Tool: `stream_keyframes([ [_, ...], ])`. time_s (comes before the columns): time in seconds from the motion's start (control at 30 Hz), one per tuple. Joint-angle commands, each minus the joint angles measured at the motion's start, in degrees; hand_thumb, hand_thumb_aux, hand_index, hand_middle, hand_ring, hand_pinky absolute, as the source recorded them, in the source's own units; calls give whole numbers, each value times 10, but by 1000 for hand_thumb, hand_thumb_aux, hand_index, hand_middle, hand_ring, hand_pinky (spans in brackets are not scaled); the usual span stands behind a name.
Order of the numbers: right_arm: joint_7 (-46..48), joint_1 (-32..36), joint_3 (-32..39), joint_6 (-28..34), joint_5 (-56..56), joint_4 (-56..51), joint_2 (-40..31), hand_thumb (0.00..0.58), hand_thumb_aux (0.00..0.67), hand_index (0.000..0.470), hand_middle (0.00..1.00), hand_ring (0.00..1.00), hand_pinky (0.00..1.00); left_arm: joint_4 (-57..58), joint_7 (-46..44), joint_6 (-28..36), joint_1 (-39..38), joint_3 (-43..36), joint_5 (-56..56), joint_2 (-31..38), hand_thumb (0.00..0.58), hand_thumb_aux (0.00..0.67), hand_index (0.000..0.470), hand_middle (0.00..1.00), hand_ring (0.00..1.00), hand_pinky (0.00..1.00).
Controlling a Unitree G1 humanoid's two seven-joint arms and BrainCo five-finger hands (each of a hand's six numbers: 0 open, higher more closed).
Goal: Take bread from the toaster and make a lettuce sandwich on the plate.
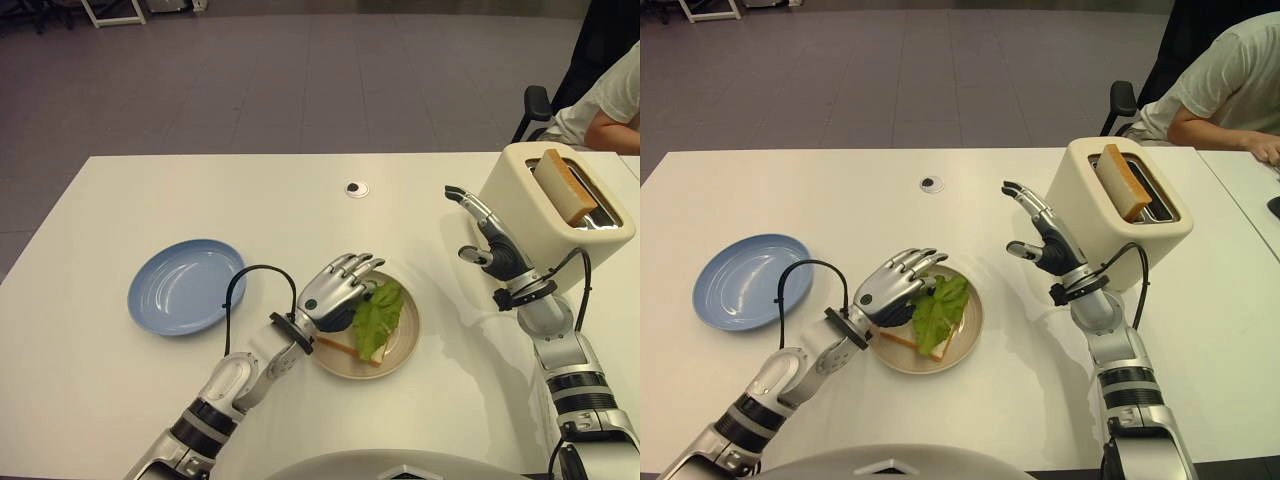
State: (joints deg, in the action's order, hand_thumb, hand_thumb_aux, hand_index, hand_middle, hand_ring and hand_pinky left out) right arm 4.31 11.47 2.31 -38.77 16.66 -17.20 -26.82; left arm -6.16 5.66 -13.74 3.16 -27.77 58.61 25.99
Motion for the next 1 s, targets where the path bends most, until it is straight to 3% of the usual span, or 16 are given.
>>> stream_keyframes([
  [0.03, 4, -4, 2, 1, -1, 0, 2, 0, 0, 0, 0, 0, 0, -10, -5, 3, -12, 3, 19, 16, 580, 670, 470, 0, 0, 0],
  [0.07, 4, -4, 2, 1, -1, 0, 2, 0, 0, 0, 0, 0, 0, -11, -4, 3, -14, 5, 21, 18, 580, 670, 470, 0, 0, 0],
  [0.1, 5, -4, 2, 1, -2, 0, 2, 0, 0, 0, 0, 0, 0, -12, -4, 6, -14, 7, 25, 21, 542, 499, 350, 0, 0, 0],
  [0.13, 5, -4, 3, 0, -2, 0, 2, 0, 0, 0, 0, 0, 0, -14, -5, 7, -14, 8, 27, 23, 360, 257, 181, 0, 0, 0],
  [0.17, 5, -4, 2, 0, -2, 1, 2, 0, 0, 0, 0, 0, 0, -18, -5, 8, -15, 11, 28, 26, 168, 105, 74, 0, 0, 0],
  [0.2, 6, -5, 2, 0, -3, 1, 2, 0, 0, 0, 0, 0, 0, -23, -5, 10, -15, 15, 30, 30, 136, 84, 59, 0, 0, 0],
  [0.23, 6, -5, 2, 0, -3, 2, 1, 0, 0, 0, 0, 0, 0, -29, -6, 10, -16, 19, 31, 33, 0, 0, 0, 0, 0, 0],
  [0.67, 9, -6, -5, -9, -11, 16, -5, 0, 0, 0, 0, 0, 0, -155, -25, 19, -49, 118, 21, 75, 0, 0, 0, 0, 0, 0],
  [0.73, 11, -7, -8, -14, -14, 26, -10, 0, 0, 0, 0, 0, 0, -157, -23, 15, -58, 133, -4, 69, 27, 16, 11, 0, 0, 0],
  [0.87, 31, -18, -34, -23, -36, 91, -42, 0, 0, 0, 0, 0, 0, -119, -32, 6, -89, 147, -173, 3, 0, 0, 0, 0, 0, 0],
  [1.0, 62, -23, -128, 37, -61, 209, -116, 0, 0, 0, 0, 0, 0, -77, -45, -39, -148, 153, -406, -87, 0, 0, 0, 0, 0, 0],
])
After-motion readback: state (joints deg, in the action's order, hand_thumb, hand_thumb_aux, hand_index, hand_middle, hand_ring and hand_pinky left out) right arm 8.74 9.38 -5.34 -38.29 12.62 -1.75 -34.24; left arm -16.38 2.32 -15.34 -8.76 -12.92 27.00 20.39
